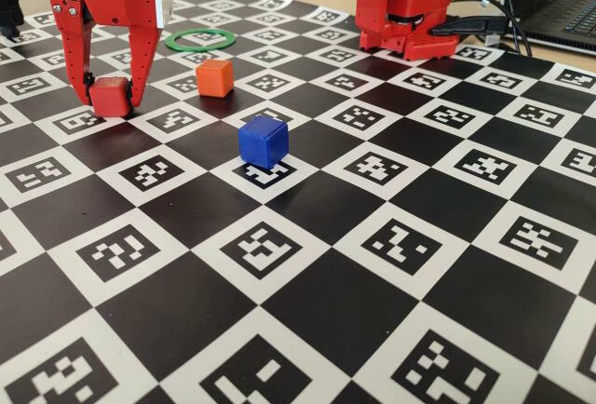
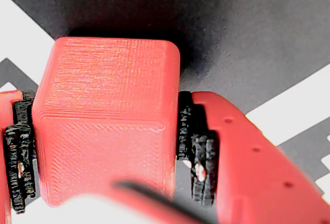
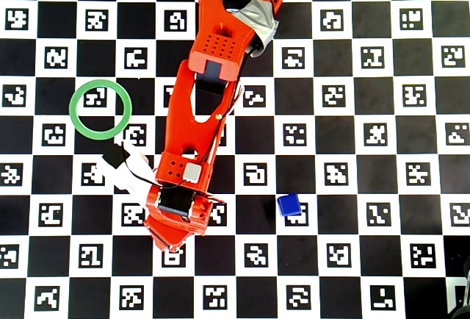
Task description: Grab the red cube then put it in the green circle then put the blue cube on top and finally the orange cube on top
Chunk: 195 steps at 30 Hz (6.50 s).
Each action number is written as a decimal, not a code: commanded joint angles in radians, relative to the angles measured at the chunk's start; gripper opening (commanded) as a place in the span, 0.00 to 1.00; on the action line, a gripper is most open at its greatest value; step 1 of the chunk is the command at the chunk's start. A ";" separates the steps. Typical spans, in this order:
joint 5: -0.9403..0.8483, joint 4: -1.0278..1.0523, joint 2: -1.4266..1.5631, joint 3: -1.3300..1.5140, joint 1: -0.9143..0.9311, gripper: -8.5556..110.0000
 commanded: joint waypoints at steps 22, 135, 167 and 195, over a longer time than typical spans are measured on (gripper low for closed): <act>-0.138 0.058 0.117 -0.083 -0.023 0.10; -1.410 -0.413 0.848 1.253 0.721 0.07; -1.374 -0.509 0.831 1.313 0.712 0.21; -1.273 -0.439 0.891 1.218 0.732 0.47</act>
